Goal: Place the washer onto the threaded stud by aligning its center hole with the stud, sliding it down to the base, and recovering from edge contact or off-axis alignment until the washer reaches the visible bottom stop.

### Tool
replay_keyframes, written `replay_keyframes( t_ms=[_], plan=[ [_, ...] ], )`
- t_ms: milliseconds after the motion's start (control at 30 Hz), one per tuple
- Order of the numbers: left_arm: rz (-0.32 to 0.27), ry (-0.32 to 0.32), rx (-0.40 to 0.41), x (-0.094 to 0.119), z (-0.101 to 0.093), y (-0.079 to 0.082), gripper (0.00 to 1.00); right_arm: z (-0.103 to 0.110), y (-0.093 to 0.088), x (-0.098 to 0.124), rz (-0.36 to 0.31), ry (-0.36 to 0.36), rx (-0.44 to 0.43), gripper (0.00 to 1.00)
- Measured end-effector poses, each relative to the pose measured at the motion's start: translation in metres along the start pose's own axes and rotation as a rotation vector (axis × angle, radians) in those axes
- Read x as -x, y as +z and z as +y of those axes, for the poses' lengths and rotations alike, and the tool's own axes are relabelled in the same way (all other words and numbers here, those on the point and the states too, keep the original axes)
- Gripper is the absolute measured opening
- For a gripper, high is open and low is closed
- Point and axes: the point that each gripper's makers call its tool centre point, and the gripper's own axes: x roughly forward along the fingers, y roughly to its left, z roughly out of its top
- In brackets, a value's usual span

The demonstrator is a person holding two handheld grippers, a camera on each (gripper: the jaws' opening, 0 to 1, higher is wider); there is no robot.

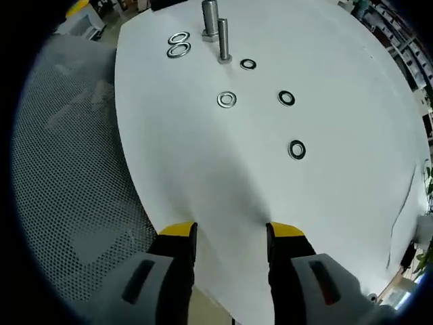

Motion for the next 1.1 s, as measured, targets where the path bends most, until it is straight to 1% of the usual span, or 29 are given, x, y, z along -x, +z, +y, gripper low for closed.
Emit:
replay_keyframes(
  t_ms=[133,267,333,433,500,567,600,633,667,733,800,867,967,1100],
  plan=[
    [0.006,-0.002,-0.005,0.0,0.0,-0.001,0.02,-0.002,-0.002,0.001,-0.015,0.003,0.017,0.42],
    [-0.002,0.002,-0.001,0.0,0.001,0.0,0.02,-0.004,-0.001,0.002,-0.039,0.005,0.026,0.4],
    [-0.002,0.003,0.0,0.0,0.001,0.0,0.02,-0.006,0.0,0.001,-0.022,0.003,0.021,0.39],
    [0.002,0.001,-0.002,0.0,0.0,0.0,0.02,-0.004,0.001,0.001,0.012,0.006,0.045,0.38],
    [0.002,0.001,-0.004,0.0,0.0,0.0,0.02,-0.009,0.0,0.001,0.044,0.004,0.071,0.34],
    [0.004,0.001,-0.005,0.0,0.0,0.0,0.02,-0.011,0.002,0.002,0.042,0.016,0.062,0.33],
    [0.002,0.002,-0.005,0.0,0.0,0.0,0.02,-0.011,0.013,0.004,-0.011,0.021,0.005,0.33],
    [0.001,0.003,-0.004,0.0,0.001,0.0,0.02,-0.014,0.02,0.007,-0.042,0.005,-0.026,0.32],
    [0.001,0.003,-0.004,0.0,0.001,0.0,0.02,-0.015,0.035,0.012,-0.098,0.001,-0.053,0.31],
    [0.005,0.004,-0.003,0.0,0.001,-0.001,0.02,-0.012,0.052,0.017,-0.139,0.018,-0.064,0.31],
    [0.001,0.005,-0.001,0.0,0.001,0.0,0.02,-0.01,0.061,0.017,-0.137,0.027,-0.051,0.32],
    [-0.001,0.007,0.001,0.0,0.002,0.0,0.02,-0.004,0.072,0.013,-0.133,0.045,-0.018,0.32],
    [0.004,0.007,-0.002,0.0,0.001,-0.001,0.01,0.0,0.085,0.008,-0.133,0.042,0.015,0.32],
    [0.01,0.006,-0.004,0.0,0.001,-0.002,0.01,0.005,0.097,0.001,-0.128,0.052,0.038,0.32]
  ],
)
